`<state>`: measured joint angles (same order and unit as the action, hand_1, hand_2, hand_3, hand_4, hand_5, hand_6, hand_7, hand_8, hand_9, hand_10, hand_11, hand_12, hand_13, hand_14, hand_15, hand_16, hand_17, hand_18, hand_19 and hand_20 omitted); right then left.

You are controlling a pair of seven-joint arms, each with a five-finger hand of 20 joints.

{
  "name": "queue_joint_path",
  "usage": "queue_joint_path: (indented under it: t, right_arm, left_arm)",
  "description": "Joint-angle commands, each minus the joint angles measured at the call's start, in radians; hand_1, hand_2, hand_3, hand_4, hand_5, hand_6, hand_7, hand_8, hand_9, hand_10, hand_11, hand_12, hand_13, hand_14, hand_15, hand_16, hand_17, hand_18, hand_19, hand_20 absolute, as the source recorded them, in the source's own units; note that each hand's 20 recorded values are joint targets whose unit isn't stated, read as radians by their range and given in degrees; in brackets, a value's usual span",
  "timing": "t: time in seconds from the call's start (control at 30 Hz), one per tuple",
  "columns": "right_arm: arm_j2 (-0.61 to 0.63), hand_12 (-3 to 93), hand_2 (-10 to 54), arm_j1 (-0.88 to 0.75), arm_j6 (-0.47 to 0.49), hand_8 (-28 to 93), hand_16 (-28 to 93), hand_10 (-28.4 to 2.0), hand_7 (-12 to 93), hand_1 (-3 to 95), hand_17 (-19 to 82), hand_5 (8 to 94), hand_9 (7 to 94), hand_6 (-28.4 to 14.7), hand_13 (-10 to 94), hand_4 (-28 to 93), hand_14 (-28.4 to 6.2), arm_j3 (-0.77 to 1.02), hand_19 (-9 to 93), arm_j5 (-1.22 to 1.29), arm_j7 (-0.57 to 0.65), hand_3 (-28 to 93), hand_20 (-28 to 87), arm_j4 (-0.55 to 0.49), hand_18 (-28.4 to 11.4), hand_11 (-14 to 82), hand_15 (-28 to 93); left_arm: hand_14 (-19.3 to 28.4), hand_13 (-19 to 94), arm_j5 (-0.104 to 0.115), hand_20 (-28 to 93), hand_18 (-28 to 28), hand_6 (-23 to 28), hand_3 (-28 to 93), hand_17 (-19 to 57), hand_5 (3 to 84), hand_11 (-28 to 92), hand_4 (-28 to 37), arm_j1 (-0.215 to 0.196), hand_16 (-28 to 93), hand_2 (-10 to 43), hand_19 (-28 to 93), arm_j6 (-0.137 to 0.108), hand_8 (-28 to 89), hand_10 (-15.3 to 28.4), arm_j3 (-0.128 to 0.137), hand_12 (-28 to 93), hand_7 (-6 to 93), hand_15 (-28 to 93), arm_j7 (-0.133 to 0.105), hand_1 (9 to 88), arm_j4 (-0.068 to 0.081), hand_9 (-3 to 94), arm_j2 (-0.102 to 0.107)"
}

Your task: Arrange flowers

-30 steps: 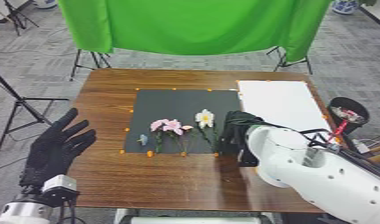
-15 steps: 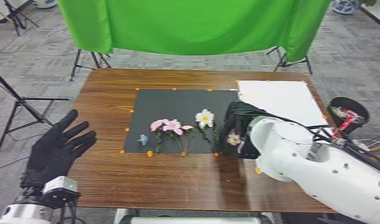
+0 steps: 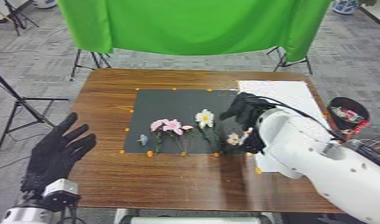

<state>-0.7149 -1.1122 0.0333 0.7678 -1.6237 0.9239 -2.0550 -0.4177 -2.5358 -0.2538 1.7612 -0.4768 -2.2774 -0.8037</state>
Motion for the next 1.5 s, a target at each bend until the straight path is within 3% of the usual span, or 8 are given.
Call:
queue_joint_path:
  t: [0.03, 0.23, 0.43, 0.67, 0.97, 1.0, 1.2, 1.5]
  right_arm:
    - [0.018, 14.4, 8.4, -0.125, -0.002, -9, 11, -20.7, 12, 25.5, 52, 57.6, 68.8, -8.0, 74, -21, -11.9, 0.122, 93, 0.093, 0.037, 73, 19, -0.024, -17.1, 18.9, 67]
    - [-0.010, 14.0, 11.1, -0.443, -0.226, -9, 8, -21.4, 12, 19.3, 40, 52.5, 58.9, -8.1, 61, -22, -17.6, 0.487, 90, 0.459, -0.263, 73, -7, -0.077, -21.0, 15.8, 62]
    - [-0.005, 13.4, 13.1, -0.582, -0.383, -9, 8, -20.9, 10, 12.8, 18, 47.0, 48.8, -6.8, 42, -25, -23.7, 0.652, 61, 0.682, -0.518, 76, 4, -0.094, -27.9, 11.0, 41]
    - [0.044, 13.6, 12.5, -0.601, -0.436, -9, 11, -18.1, 12, 12.6, 9, 45.6, 45.9, -4.4, 34, -26, -22.6, 0.707, 49, 0.928, -0.757, 80, 8, -0.048, -26.6, 9.8, 32]
    - [0.086, 13.7, 12.2, -0.531, -0.399, -10, 13, -17.0, 13, 12.8, 7, 44.0, 45.5, -1.5, 34, -27, -21.6, 0.634, 43, 1.111, -0.938, 81, 12, 0.013, -25.1, 8.8, 28]
    - [0.091, 13.8, 12.1, -0.526, -0.400, -10, 14, -16.8, 13, 12.8, 7, 43.9, 45.4, -1.2, 34, -27, -21.4, 0.635, 43, 1.109, -0.931, 81, 12, 0.012, -24.9, 8.7, 28]
    - [0.111, 14.2, 11.9, -0.509, -0.373, -10, 15, -16.2, 13, 12.7, 7, 43.0, 44.9, -0.5, 33, -28, -21.1, 0.631, 41, 1.123, -0.941, 82, 14, 0.030, -24.8, 8.1, 26]
    - [0.126, 14.9, 11.9, -0.531, -0.334, -10, 17, -16.7, 13, 13.0, 6, 43.4, 46.1, -0.1, 35, -28, -20.9, 0.656, 41, 1.126, -0.913, 82, 15, 0.031, -25.3, 9.0, 29]
  left_arm:
    - [27.9, 20, 0.026, -10, 28.4, 8.5, 63, -5.5, 33.4, 23, -17.6, -0.032, -12, 6.3, 59, -0.017, -7, 18.9, 0.001, 12, 6.8, 55, -0.022, 31.5, -0.010, 27.0, 0.011]
    - [27.2, 19, 0.060, -10, 28.4, 7.7, 62, -5.7, 32.5, 22, -18.8, -0.054, -12, 6.5, 59, -0.040, -7, 18.6, -0.005, 11, 6.7, 54, -0.103, 29.7, -0.008, 26.8, 0.030]
    - [25.3, 17, 0.087, -9, 28.4, 5.5, 60, -7.3, 30.8, 19, -21.2, -0.101, -10, 5.9, 53, -0.057, -7, 17.0, 0.030, 12, 6.1, 48, -0.169, 28.3, -0.007, 25.7, 0.022]
    - [25.6, 17, 0.047, 0, 28.4, 4.4, 61, -8.8, 31.4, 21, -21.5, -0.081, -8, 5.4, 49, -0.065, -7, 17.2, 0.067, 13, 6.9, 49, -0.136, 27.6, -0.004, 26.2, -0.008]
    - [25.7, 17, 0.143, 2, 28.4, 4.1, 61, -8.8, 31.5, 21, -22.1, -0.068, -9, 5.1, 48, -0.094, -7, 16.9, 0.028, 13, 7.0, 49, -0.268, 27.4, 0.007, 26.3, 0.107]
    - [25.7, 17, 0.107, 2, 28.4, 4.0, 61, -8.8, 31.4, 21, -22.1, -0.042, -9, 5.1, 48, -0.078, -7, 16.8, 0.028, 12, 7.0, 49, -0.229, 27.4, 0.011, 26.2, 0.068]
    - [25.0, 17, 0.140, 2, 28.4, 3.6, 60, -8.1, 31.3, 20, -22.2, -0.038, -9, 5.1, 48, -0.095, -7, 16.7, 0.009, 12, 6.5, 47, -0.281, 27.7, 0.018, 26.4, 0.104]
    - [25.6, 18, 0.147, 3, 28.4, 4.7, 61, -7.1, 32.8, 21, -21.5, -0.061, -8, 4.9, 49, -0.086, -7, 17.3, 0.041, 13, 7.0, 48, -0.275, 28.3, 0.023, 27.4, 0.120]
